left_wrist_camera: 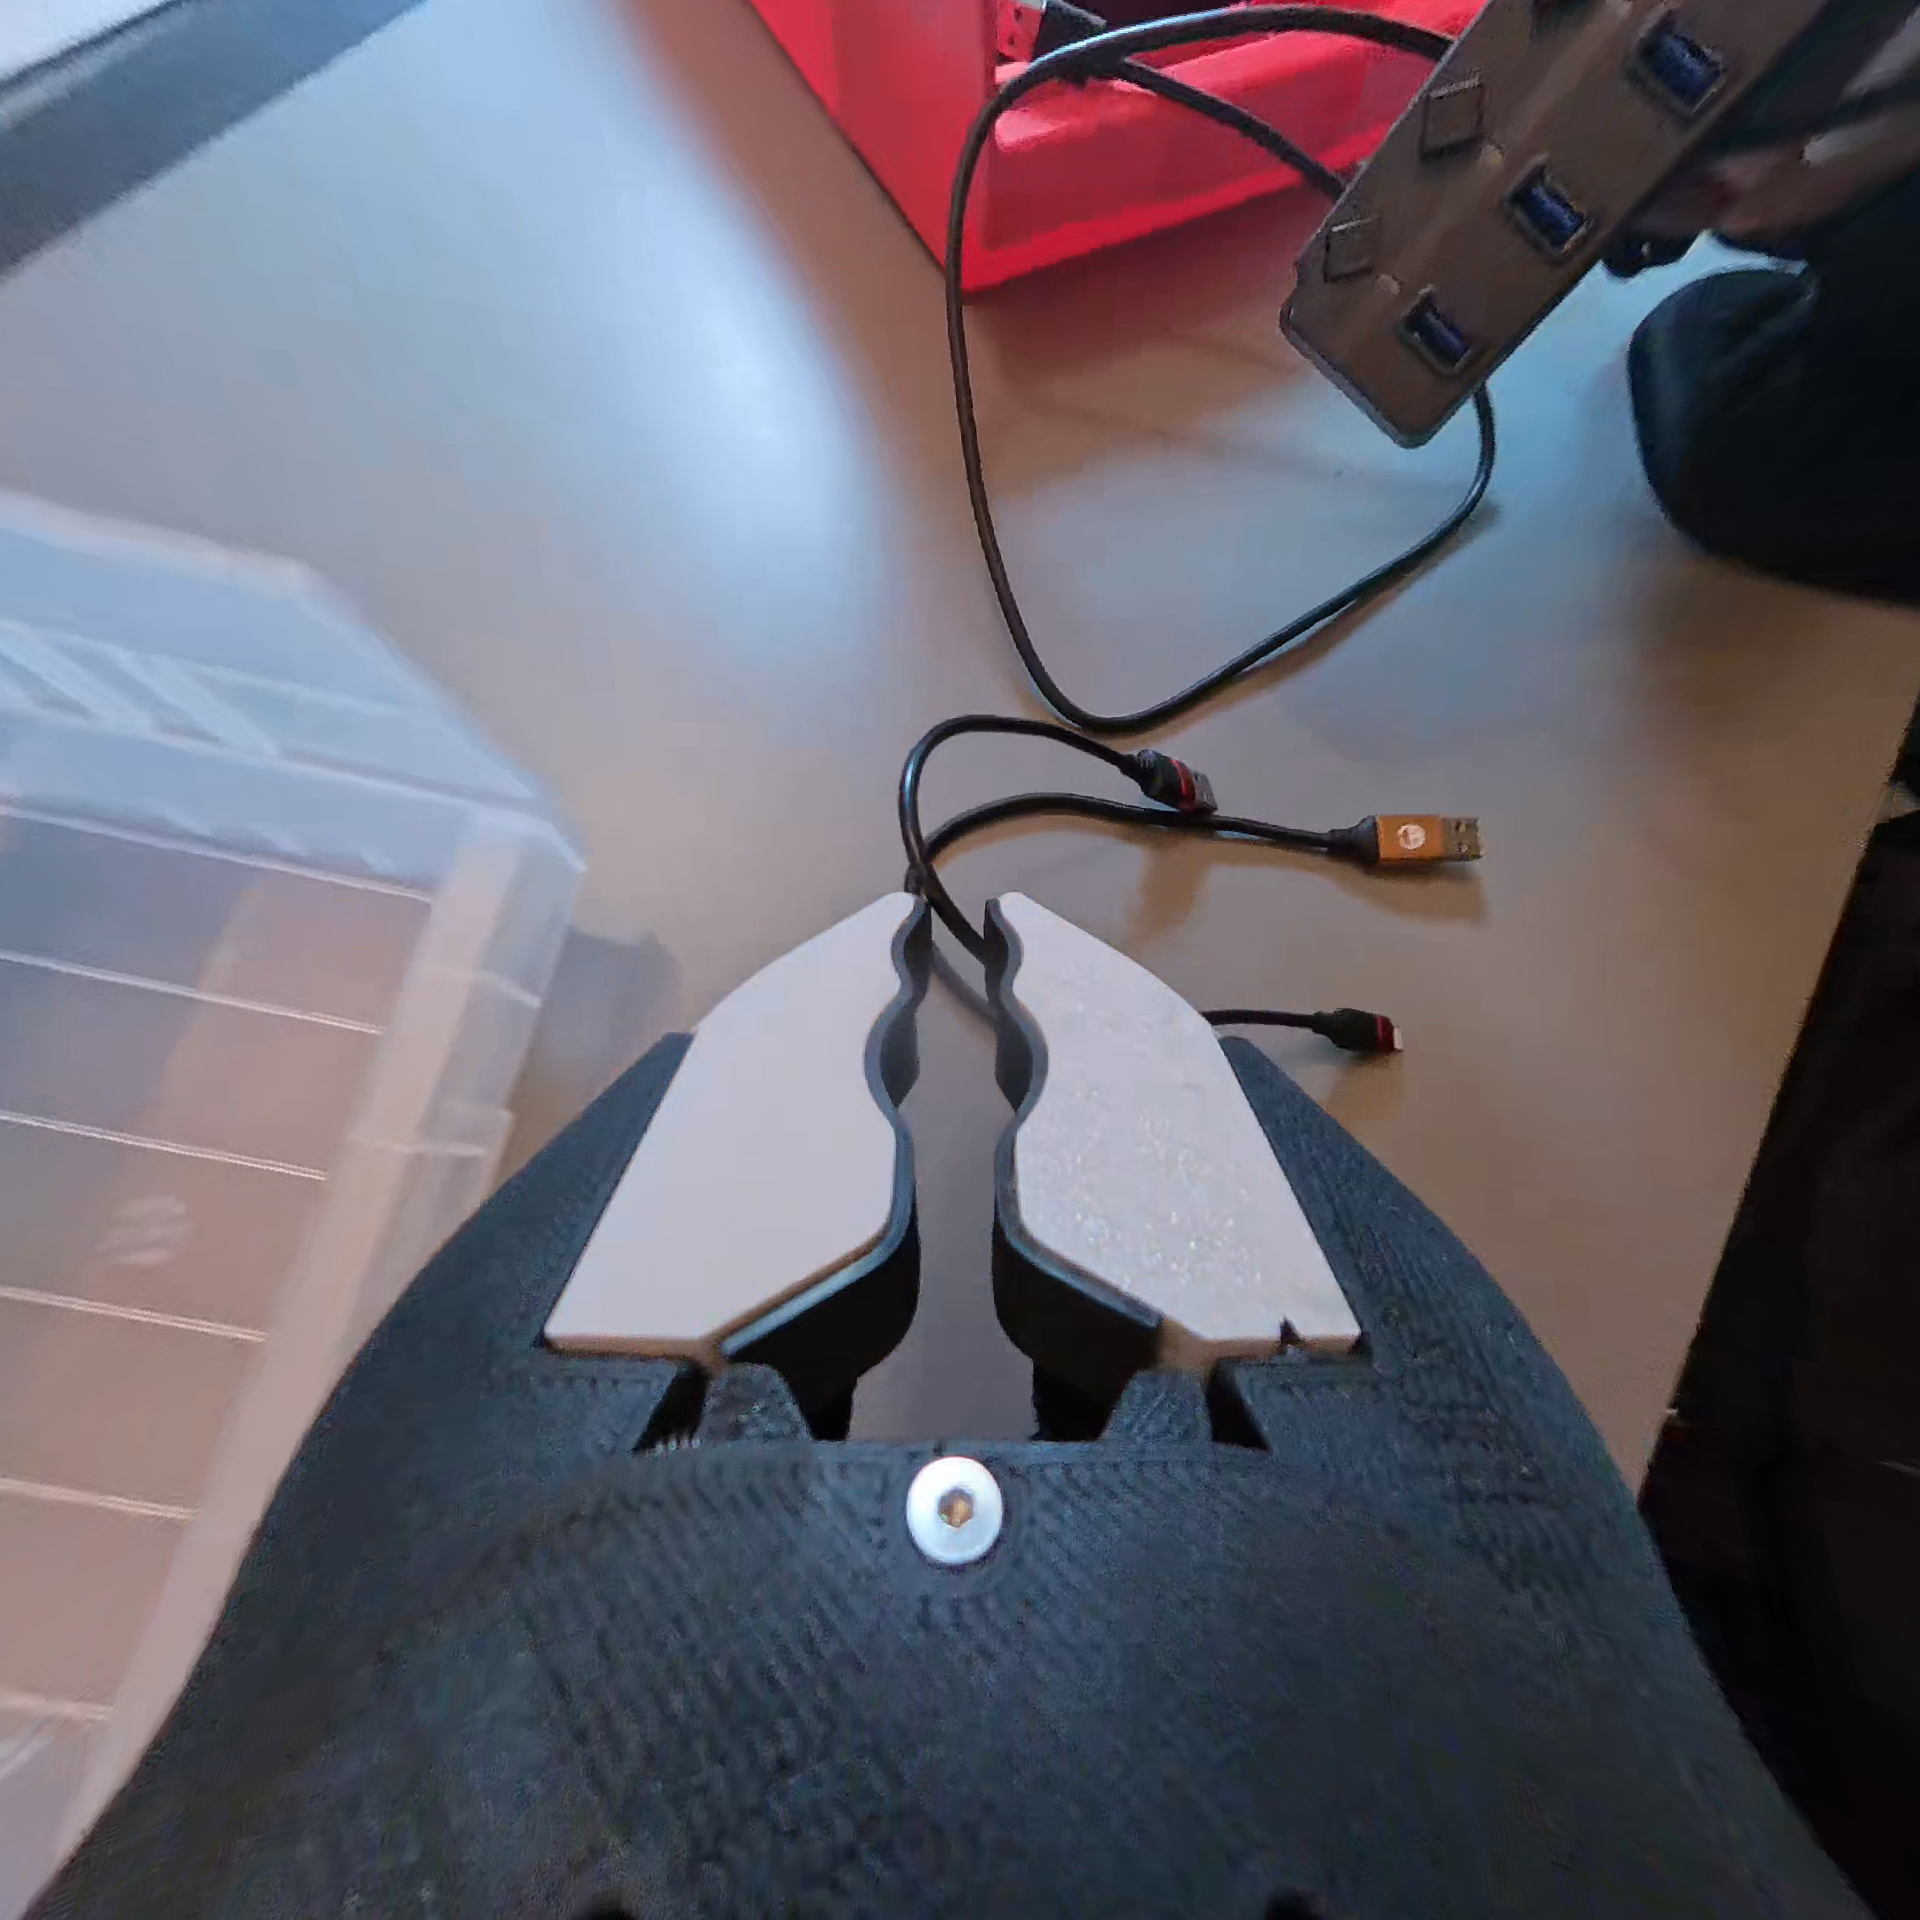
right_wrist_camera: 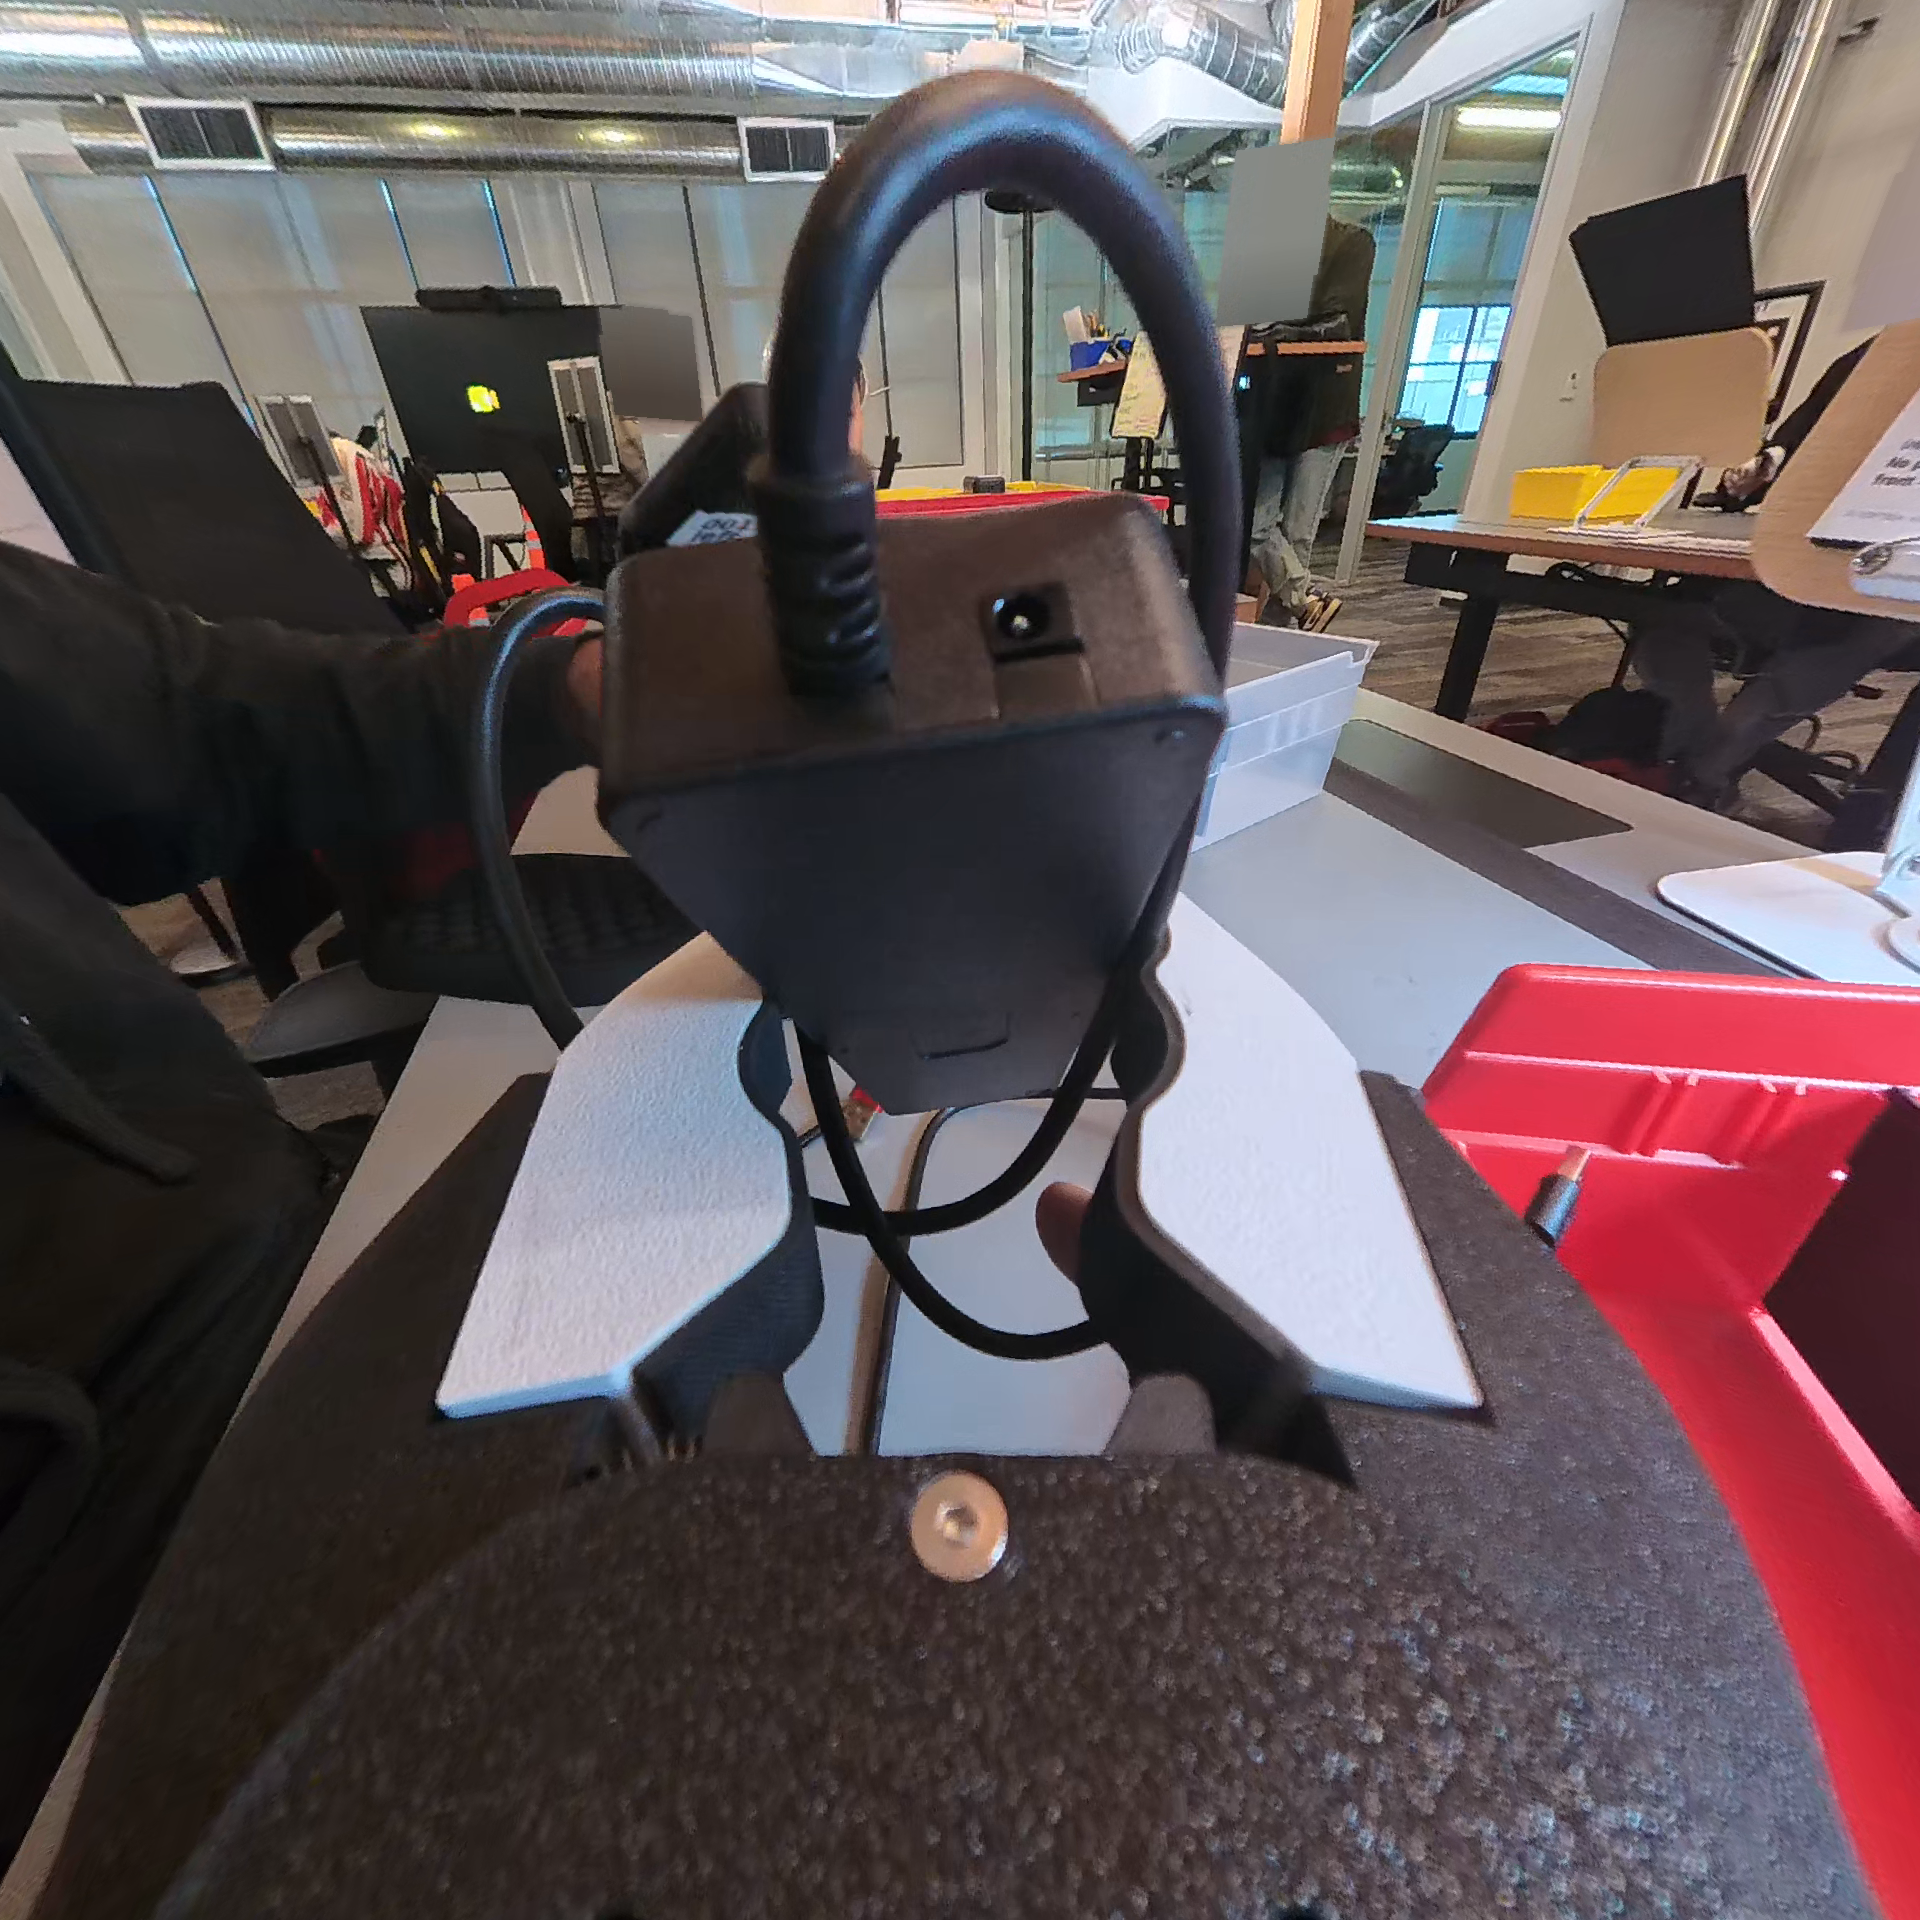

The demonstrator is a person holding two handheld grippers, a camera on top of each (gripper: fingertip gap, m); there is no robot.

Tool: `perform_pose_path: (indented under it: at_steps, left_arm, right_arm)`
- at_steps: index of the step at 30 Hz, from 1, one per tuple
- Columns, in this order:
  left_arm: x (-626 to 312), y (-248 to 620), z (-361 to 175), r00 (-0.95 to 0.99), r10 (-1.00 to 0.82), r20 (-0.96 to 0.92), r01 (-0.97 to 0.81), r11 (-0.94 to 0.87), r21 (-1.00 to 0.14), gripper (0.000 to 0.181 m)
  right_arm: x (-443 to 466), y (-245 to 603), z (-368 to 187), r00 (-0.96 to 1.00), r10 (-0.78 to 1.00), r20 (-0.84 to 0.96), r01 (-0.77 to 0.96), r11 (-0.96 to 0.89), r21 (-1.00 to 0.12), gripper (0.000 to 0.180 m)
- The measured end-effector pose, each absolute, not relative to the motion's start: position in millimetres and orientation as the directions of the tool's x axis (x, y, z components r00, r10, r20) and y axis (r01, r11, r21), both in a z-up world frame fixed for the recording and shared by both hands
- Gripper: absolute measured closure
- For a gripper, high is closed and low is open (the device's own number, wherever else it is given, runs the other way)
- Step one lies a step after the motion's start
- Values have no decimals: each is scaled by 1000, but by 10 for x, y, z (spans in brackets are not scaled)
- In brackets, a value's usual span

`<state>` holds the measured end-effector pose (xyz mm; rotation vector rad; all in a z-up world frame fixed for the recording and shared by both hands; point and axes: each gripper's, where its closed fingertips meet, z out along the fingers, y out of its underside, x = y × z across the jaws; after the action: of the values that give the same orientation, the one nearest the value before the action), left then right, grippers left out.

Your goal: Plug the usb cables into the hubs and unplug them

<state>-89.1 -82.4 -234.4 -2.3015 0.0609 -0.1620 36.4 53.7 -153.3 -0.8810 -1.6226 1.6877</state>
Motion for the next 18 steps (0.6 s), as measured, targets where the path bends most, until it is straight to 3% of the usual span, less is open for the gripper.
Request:
perform_pose_path:
  at_steps: [5,12,18]
  left_arm:
    - [-928,-730,-2174,990,-142,-17,-106,-651,-752,177]
    - [-1689,-863,-1213,994,13,108,99,-513,-853,178]
    - [-2718,-1145,-1653,962,274,7,198,-677,-709,177]
  right_arm:
    - [361,568,-1545,-574,817,-48,13,-50,-999,118]
    - [375,610,-1512,-573,817,-60,6,-68,-998,117]
    - [361,614,-1542,-571,819,-61,16,-64,-998,117]
